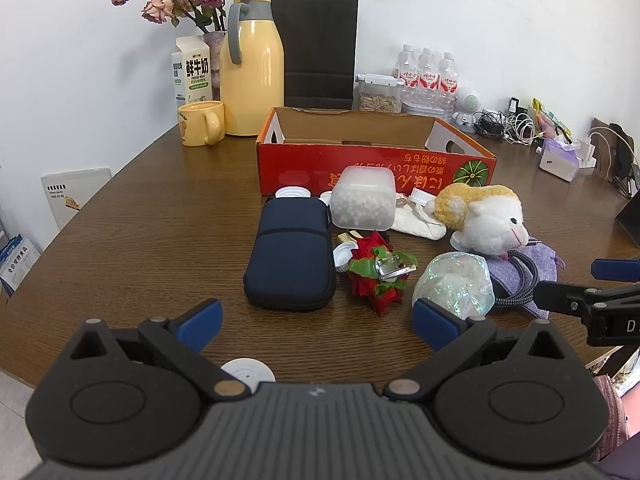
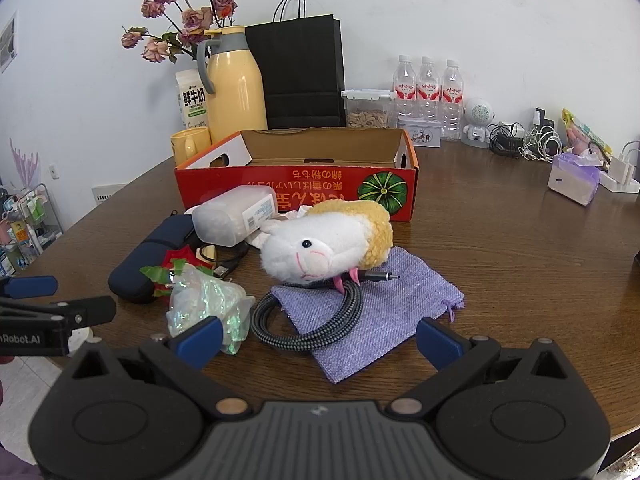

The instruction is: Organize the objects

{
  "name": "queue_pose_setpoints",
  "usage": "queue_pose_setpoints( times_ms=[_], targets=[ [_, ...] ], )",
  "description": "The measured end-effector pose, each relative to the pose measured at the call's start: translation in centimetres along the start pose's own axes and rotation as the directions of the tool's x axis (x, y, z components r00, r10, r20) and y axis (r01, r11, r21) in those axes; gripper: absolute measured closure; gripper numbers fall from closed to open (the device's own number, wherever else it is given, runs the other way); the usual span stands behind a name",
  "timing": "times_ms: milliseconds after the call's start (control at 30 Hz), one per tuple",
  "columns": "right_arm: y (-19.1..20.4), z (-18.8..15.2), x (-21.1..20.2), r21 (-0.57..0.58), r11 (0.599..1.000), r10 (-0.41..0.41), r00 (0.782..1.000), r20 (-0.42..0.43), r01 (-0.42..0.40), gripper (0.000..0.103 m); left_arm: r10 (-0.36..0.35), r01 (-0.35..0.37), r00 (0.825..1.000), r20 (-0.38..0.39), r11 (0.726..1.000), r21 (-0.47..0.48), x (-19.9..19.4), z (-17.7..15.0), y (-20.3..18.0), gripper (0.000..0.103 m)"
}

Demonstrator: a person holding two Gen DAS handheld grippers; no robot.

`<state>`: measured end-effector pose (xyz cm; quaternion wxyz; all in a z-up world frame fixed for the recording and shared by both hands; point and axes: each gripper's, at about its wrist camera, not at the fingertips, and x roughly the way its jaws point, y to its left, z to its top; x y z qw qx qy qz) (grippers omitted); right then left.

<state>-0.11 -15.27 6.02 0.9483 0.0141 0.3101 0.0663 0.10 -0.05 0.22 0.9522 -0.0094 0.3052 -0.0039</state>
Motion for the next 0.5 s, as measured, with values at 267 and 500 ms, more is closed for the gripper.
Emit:
queue_pose_setpoints(
  times_ms=[267,500],
  targets=[
    [-0.03,-0.02,0.02,0.001,1.000,0.000,1.000,0.000,0.000,0.000,-0.001,0.001,1.000,-0.001,1.000,0.000,0.02,-0.04,0.03,0.000],
    [0.00,0.00,0.07,0.001,1.000,0.000,1.000,0.000,0.000,0.000,-0.001,0.001,1.000,-0.001,1.000,-0.001,0.02,0.00,0.00,0.000]
  ],
)
